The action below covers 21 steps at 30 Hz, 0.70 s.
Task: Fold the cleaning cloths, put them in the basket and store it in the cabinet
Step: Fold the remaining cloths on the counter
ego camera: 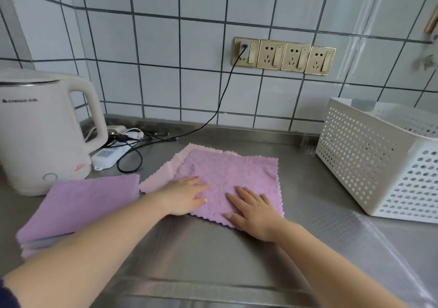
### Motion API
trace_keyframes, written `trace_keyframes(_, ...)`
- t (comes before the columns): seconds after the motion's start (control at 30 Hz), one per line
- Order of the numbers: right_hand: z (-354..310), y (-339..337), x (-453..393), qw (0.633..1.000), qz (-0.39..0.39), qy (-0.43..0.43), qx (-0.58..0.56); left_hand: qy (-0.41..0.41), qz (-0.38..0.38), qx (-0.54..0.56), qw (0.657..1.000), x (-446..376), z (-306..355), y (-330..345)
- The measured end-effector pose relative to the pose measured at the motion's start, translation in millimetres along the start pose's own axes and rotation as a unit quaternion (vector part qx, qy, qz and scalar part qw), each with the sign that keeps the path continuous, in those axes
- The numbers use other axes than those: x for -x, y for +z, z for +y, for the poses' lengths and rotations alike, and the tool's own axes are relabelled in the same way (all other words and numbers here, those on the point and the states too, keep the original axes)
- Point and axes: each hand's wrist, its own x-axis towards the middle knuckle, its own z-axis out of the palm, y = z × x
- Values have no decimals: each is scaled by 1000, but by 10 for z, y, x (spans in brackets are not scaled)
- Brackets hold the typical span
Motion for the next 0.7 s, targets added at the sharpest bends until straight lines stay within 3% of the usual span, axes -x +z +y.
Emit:
trace_keyframes(0.43,443,-118,252,997,-48,-68,-3,62,-36,-15,997,466,229,17)
trace_keyframes(0.57,512,-164,434,996,0,-66,-68,77,46,-60,994,564,283,85)
trace_keyframes(0.7,492,-145,622,991,78,-111,-16,182,174,-118,960,663,205,132)
